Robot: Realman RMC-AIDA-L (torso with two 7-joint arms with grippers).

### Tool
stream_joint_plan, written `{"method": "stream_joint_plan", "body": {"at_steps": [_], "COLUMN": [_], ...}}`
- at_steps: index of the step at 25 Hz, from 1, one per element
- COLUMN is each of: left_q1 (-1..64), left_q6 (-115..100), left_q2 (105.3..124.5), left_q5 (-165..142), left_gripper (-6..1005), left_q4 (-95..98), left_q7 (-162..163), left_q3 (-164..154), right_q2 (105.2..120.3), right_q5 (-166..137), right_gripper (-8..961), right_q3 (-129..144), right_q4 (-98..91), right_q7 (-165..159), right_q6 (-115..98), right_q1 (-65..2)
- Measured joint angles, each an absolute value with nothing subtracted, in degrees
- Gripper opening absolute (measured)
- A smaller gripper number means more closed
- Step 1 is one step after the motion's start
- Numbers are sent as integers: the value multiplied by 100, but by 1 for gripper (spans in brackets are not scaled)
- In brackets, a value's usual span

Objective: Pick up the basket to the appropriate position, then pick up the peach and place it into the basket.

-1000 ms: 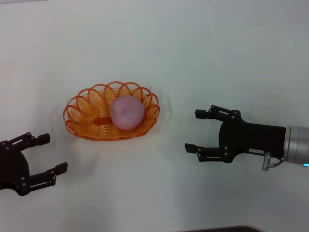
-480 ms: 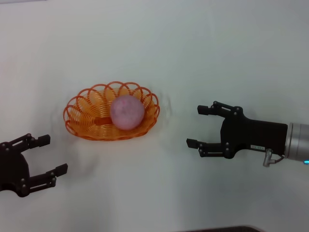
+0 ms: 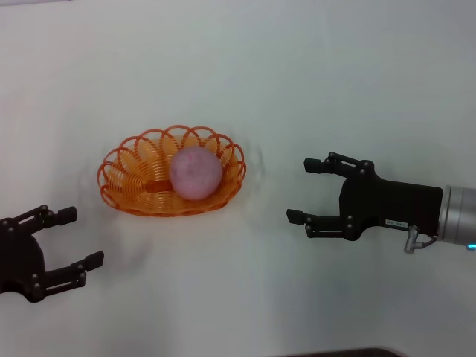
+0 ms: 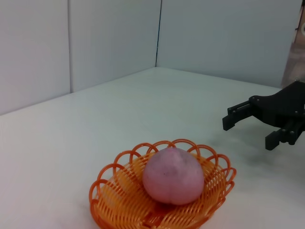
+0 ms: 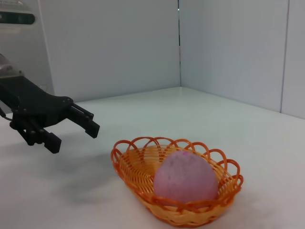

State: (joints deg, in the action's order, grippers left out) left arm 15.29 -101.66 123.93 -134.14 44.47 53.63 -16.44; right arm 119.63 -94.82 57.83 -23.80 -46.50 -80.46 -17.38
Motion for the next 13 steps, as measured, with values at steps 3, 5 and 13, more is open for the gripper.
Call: {"method": "stream_joint_plan", "body": {"at_steps": [3,5,13], "left_q1": [1529,1529,1537], "left_q6": [-10164,-10165,-10155], "left_q2": [12393,12392,12393], "left_q5": [-13406,-13393,-13387], "left_gripper": [814,814,814], "left_q4": [4447,4447,4438], "left_q7": [5364,5368,5370], "left_q3": [-1644,-1644,-1643], "right_q2": [11971,11971,11971], "right_q5": [-9480,-9475,-9474], "right_gripper": [929,929,929], "right_q3": [5783,5776,5728], "right_q4": [-2382,-2386,-2381], "right_q7": [-4651,-4652,-4656], "right_q6": [-8049,-8050,-8052], "right_q1": [-1740,-1742,-1750]}}
